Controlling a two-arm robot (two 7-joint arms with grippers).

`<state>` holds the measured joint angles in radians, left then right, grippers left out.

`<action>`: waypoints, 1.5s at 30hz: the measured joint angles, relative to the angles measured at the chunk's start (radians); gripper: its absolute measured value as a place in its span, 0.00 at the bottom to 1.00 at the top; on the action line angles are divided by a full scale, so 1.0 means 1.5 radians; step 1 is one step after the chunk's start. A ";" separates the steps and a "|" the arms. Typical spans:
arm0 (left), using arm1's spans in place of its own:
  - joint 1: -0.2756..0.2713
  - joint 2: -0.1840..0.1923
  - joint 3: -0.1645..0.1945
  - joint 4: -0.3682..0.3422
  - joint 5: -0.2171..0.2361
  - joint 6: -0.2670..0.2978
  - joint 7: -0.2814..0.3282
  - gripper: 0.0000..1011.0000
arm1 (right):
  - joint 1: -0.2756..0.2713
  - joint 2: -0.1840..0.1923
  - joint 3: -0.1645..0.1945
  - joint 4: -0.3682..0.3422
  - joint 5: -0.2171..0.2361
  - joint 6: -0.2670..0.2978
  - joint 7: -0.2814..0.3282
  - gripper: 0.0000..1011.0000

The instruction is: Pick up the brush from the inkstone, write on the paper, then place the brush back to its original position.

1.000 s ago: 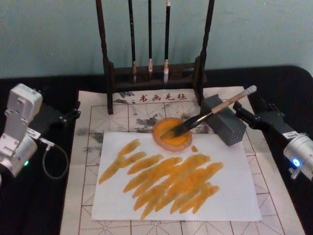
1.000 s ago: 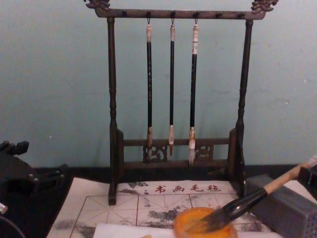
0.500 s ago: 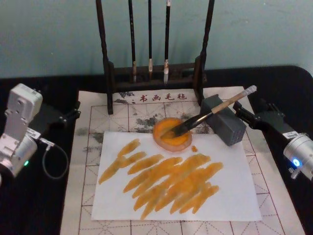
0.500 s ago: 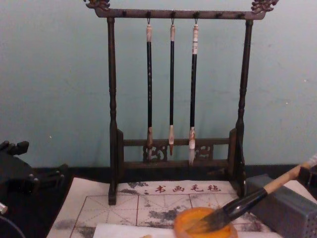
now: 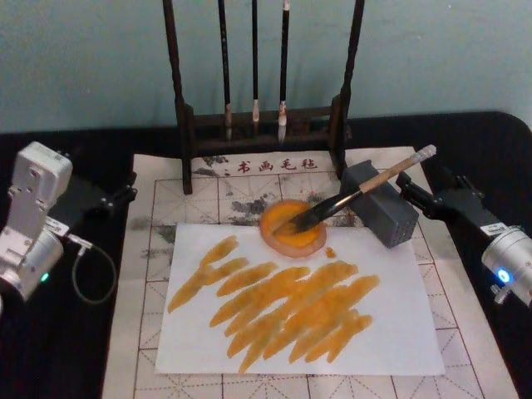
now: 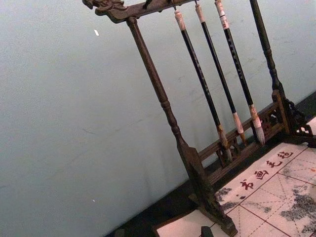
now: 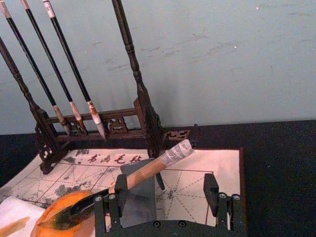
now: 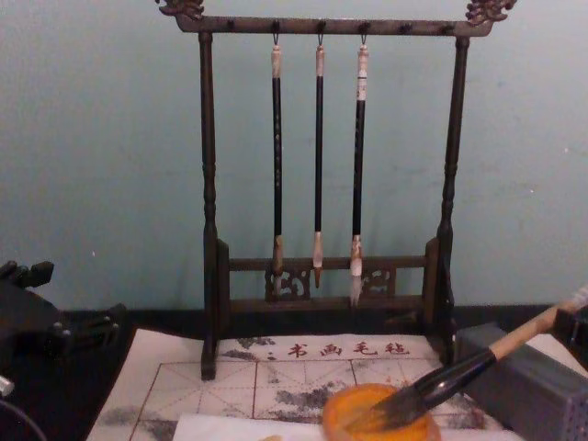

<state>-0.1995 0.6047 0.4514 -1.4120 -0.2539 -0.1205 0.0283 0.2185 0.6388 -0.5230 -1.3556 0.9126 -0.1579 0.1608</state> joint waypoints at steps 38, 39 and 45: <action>0.000 0.000 0.000 0.000 0.000 0.000 0.000 0.99 | 0.000 0.000 0.000 0.000 0.000 0.000 0.000 0.99; 0.000 0.000 0.000 0.000 0.000 0.000 0.000 0.99 | 0.000 0.000 0.000 0.000 0.000 0.000 0.000 0.99; 0.000 0.000 0.000 0.000 0.000 0.000 0.000 0.99 | 0.000 0.000 0.000 0.000 0.000 0.000 0.000 0.99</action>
<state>-0.1995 0.6047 0.4514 -1.4120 -0.2539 -0.1205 0.0283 0.2185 0.6388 -0.5230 -1.3557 0.9126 -0.1580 0.1608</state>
